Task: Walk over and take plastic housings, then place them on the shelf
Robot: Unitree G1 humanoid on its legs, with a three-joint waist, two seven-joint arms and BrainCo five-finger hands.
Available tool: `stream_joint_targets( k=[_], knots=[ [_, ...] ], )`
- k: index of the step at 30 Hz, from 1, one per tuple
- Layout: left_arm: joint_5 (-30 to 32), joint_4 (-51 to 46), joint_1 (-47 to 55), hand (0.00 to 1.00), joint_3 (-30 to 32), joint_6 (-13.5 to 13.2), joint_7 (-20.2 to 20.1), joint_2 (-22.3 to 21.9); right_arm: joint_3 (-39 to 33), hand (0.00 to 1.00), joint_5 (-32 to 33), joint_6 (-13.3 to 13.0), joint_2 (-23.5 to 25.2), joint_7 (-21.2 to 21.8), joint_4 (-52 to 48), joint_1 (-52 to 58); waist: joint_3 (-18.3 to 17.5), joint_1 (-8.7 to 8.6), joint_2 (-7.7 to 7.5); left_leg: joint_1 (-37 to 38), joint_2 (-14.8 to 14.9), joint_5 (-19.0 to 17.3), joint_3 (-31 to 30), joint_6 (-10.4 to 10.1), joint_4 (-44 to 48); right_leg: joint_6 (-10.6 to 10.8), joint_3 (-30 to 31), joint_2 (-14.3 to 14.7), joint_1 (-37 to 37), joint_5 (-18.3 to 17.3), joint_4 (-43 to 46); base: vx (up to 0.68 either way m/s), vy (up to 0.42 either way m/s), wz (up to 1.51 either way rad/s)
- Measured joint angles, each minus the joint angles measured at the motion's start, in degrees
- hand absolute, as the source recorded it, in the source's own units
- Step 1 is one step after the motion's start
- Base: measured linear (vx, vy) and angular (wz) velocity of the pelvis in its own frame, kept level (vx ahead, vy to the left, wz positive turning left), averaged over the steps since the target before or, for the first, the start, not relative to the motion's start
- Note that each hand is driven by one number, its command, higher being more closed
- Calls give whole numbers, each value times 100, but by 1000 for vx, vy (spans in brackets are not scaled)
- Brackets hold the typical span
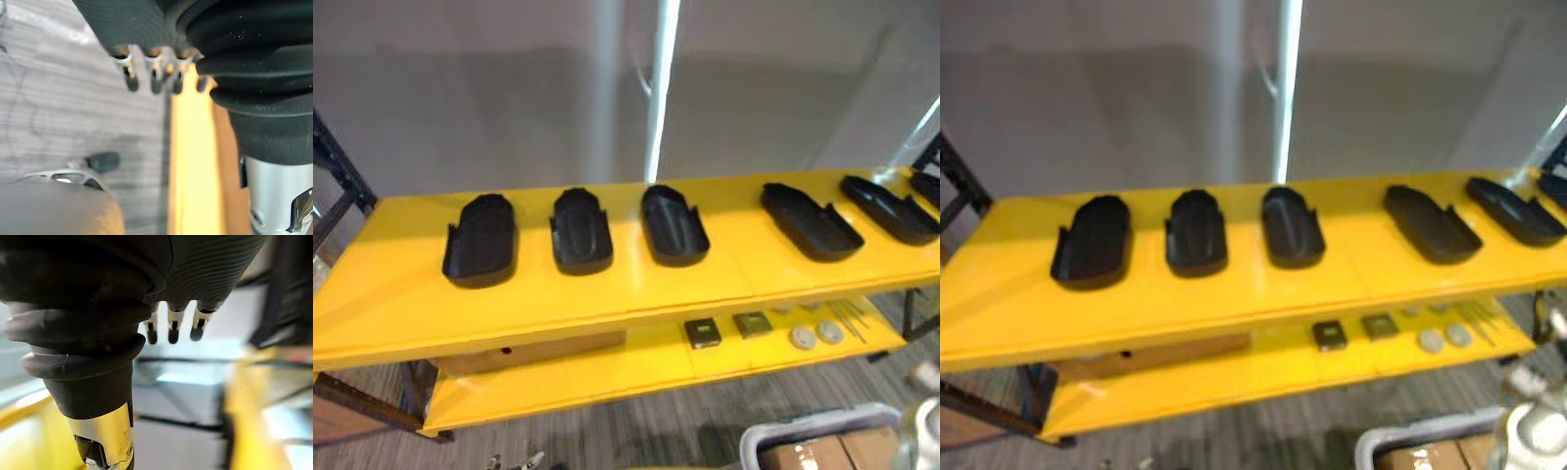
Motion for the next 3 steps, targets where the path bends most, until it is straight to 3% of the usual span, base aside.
stream_joint_targets(
  k=[3],
  knots=[
    [-62, 0, -26, 0, 18, 80, 69, 2, 306, 0, -23, -54, 389, -151, 1042, -16, 14, 42, -27, -3, -118, -53, 14, 53, 0, 42, -2, -97, 11, 20, -19, 35, 40, 3]
  ],
)
